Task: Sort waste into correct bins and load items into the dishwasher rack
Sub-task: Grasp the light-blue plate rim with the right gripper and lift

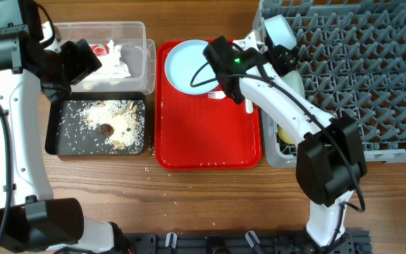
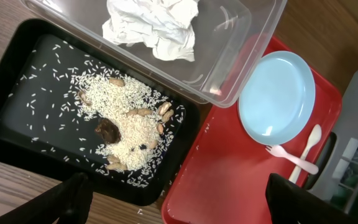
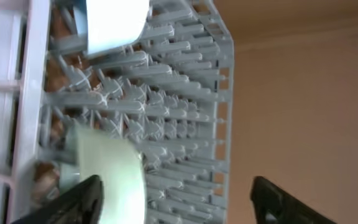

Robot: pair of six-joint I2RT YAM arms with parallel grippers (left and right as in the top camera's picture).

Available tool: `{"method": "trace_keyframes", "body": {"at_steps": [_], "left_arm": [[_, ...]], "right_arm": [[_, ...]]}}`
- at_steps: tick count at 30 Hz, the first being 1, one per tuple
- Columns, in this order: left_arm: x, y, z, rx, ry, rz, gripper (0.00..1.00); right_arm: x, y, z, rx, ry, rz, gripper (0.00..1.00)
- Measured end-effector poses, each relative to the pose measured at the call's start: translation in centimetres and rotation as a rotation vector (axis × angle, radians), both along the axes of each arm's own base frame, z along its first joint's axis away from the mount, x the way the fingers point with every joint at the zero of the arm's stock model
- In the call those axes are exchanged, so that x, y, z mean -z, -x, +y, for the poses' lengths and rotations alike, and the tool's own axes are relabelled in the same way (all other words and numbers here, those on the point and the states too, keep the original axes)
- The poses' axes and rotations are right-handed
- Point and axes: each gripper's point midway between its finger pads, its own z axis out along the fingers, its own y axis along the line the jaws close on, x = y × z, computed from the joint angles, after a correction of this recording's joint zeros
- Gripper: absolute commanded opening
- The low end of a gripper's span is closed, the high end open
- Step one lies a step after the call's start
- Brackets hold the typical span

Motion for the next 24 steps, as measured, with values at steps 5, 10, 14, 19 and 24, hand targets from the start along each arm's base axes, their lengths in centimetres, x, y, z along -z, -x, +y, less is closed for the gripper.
{"method": "trace_keyframes", "body": {"at_steps": [5, 10, 14, 19, 24], "left_arm": [[0.0, 0.0, 0.0, 0.0, 0.0, -0.001, 0.9], [0.0, -0.1, 0.0, 0.0, -0.001, -0.003, 0.9], [-0.1, -0.3, 0.0, 0.0, -0.002, -0.012, 0.9], [-0.1, -0.3, 0.0, 0.0, -0.002, -0.012, 0.9], [-0.1, -0.3, 0.0, 0.0, -0.002, -0.012, 0.9]], "right_arm": [[-5.6, -3.1, 2.9, -0.058, -0.311, -0.289, 0.97], [-10.9, -1.4, 15.9, -0.521, -1.151, -0.133, 1.0], [-2.4, -2.0, 20.1, -0.334, -1.421, 0.075, 0.84], [11.2, -2.6, 15.2, 0.183, -1.321, 0.118, 0.61], [14.0, -4.9, 13.9, 0.273, -1.341, 0.039, 0.34]]}}
